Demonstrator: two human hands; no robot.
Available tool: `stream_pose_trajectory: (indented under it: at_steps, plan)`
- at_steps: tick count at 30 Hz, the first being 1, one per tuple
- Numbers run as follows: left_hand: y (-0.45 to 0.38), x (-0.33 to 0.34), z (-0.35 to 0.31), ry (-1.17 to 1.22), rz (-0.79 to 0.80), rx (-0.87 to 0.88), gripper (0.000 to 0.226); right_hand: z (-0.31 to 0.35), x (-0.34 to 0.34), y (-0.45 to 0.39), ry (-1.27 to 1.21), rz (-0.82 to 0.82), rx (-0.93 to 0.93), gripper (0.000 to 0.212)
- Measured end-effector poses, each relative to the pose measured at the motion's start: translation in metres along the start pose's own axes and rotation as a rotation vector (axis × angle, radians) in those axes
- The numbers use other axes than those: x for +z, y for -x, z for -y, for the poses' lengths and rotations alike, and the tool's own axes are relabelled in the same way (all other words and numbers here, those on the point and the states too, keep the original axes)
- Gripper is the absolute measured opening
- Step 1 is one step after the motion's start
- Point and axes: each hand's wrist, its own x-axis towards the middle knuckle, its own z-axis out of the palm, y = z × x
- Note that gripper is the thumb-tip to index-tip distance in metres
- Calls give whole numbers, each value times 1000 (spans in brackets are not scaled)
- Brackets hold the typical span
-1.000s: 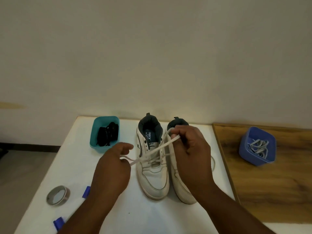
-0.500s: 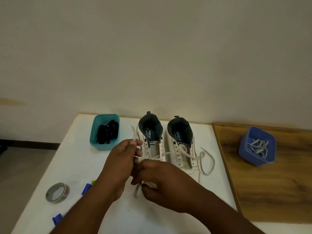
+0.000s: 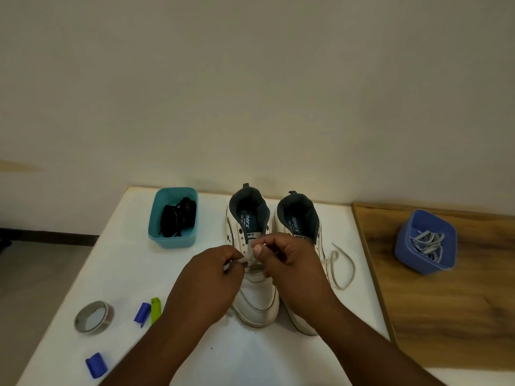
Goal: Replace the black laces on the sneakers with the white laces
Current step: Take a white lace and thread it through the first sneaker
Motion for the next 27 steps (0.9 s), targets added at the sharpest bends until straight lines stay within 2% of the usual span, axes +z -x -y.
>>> stream_pose_trajectory:
  at_steps: [2,4,6,9,12,16,19,27]
  plan:
    - [1,1,-2,-36,-39,45,23,-1,-2,0,-26,-6,26,11]
    - [2,5,-2,-12,-82,160,35,0,-4,0,-60,2,47,13]
    - [-1,8,-6,53,-63,216,28,1,-5,1,-91,20,49,13]
    - [-5,11,-6,108,-61,211,12,-2,-4,0,-20,10,11,21]
    - [-8,12,0,112,-149,198,7,-10,-7,-1,182,-84,-56,25]
    - [-13,24,9,16,-214,184,22,-25,-7,-6,708,-216,-109,28]
    - [-14,27,5,-52,-240,202,19,-29,-1,-8,924,-269,-151,35]
    - [-21,36,10,-260,-358,87,9,-29,2,-13,860,-260,-94,29]
